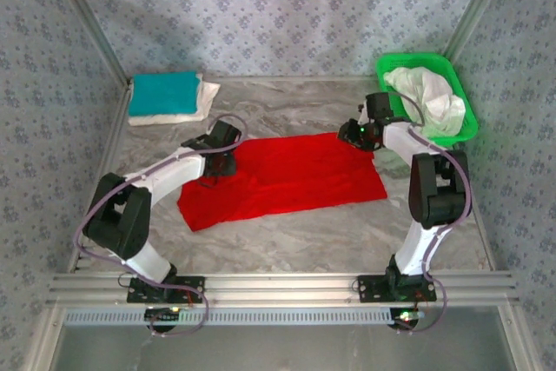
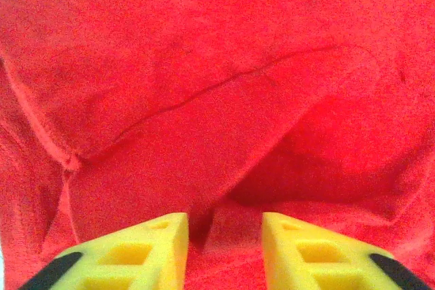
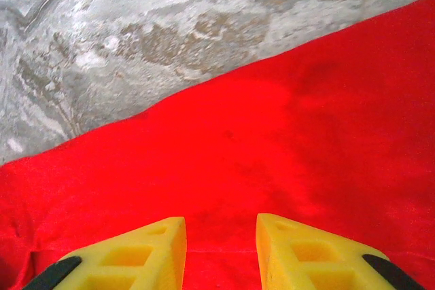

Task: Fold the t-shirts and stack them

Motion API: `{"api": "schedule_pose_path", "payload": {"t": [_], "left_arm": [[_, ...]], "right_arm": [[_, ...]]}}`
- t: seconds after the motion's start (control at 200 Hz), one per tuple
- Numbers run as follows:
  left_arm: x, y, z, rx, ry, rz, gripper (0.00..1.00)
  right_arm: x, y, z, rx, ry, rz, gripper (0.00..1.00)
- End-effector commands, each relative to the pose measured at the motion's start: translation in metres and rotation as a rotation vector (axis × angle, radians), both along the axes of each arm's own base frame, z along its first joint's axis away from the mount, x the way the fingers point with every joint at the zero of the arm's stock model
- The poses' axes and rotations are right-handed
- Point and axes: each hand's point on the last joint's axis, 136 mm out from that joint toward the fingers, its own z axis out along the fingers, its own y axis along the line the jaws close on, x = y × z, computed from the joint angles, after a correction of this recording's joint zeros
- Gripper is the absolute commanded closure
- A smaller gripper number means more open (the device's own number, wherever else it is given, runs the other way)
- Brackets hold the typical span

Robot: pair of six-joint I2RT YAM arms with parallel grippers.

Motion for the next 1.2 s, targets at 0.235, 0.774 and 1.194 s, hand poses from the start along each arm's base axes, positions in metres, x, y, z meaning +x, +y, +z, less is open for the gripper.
{"api": "schedule_pose_path", "payload": {"t": [0.235, 0.774, 1.194], "left_arm": [[0.023, 0.015, 0.021, -0.006, -0.053, -0.018, 0.53], [0.027, 0.036, -0.015, -0.054, 0.003, 0.048, 0.45], [0.073, 0.058, -0.012, 0.046, -0.048, 0.057, 1.00]], "right_arm": [[-0.002, 0.004, -0.001, 0.000, 0.016, 0.025, 0.65], [0.001, -0.001, 0.000, 0.004, 0.017, 0.013, 0.65], [0.000, -0.005, 0.000, -0.002, 0.022, 0.009, 0.65]]}}
